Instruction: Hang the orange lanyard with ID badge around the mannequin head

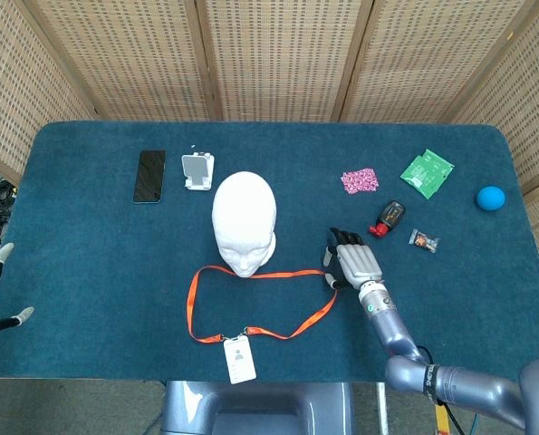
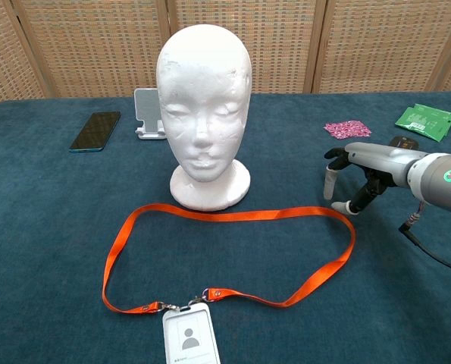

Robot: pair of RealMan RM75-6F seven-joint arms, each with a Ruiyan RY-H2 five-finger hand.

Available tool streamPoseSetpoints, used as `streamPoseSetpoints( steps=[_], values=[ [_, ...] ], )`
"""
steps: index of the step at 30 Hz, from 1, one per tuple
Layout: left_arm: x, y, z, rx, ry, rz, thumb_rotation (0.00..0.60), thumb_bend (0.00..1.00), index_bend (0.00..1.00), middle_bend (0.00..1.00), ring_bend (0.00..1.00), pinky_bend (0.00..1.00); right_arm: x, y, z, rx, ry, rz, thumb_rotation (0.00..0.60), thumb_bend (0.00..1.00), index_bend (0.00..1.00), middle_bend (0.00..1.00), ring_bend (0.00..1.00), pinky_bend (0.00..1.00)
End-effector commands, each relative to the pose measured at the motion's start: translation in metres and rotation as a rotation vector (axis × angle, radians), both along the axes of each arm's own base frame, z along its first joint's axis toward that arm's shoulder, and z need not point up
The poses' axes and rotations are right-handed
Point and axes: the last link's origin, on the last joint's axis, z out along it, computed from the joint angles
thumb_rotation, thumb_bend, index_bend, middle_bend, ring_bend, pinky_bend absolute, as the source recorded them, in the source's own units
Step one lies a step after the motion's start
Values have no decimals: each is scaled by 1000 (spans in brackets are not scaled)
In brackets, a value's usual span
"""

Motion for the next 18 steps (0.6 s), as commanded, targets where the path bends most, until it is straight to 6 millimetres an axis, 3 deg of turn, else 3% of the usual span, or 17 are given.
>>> streamPoseSetpoints(
  steps=[1,18],
  values=[
    [0,0,0,-1,1,0,600,0,0,0,0,0,2,1,-2,8,-4,-3,600,563,486,0,0,0],
    [1,0,-2,-7,4,-1,600,0,0,0,0,0,5,4,-22,5,34,29,600,563,511,0,0,0]
  ],
)
